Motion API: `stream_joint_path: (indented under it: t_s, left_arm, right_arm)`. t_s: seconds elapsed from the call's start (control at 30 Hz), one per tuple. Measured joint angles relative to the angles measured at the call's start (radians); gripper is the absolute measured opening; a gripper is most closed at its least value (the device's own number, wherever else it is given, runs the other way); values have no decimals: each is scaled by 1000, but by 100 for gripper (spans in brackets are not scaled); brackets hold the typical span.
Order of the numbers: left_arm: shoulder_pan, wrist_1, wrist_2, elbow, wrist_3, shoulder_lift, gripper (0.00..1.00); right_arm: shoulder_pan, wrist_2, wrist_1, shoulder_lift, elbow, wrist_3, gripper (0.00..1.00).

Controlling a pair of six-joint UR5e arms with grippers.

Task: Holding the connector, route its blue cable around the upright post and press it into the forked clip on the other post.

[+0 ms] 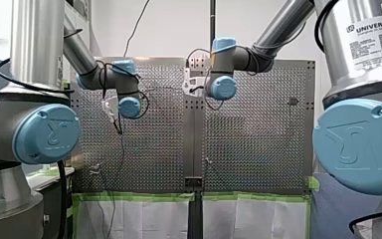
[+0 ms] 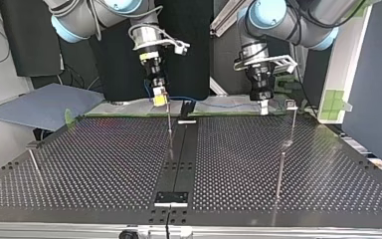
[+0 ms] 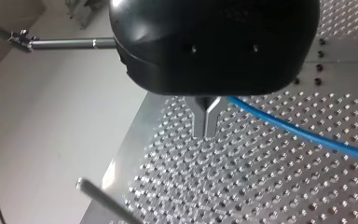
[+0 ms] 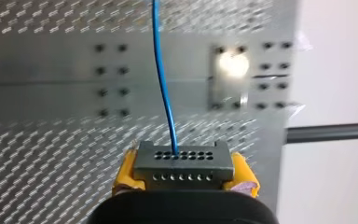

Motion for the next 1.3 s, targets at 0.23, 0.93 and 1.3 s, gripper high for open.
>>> stream_joint_path:
  t_s: [0.23, 0.93, 1.3]
  left_arm:
    - [29, -57, 0, 43, -36, 2, 0]
    - [192, -239, 131, 86, -119, 150, 0]
    - [277, -317, 161, 162, -159, 174, 0]
  right_arm:
    - [1, -58, 57, -55, -54, 6, 0]
    - [15, -216, 135, -67, -153, 10, 0]
    - [13, -232, 148, -56, -214, 30, 0]
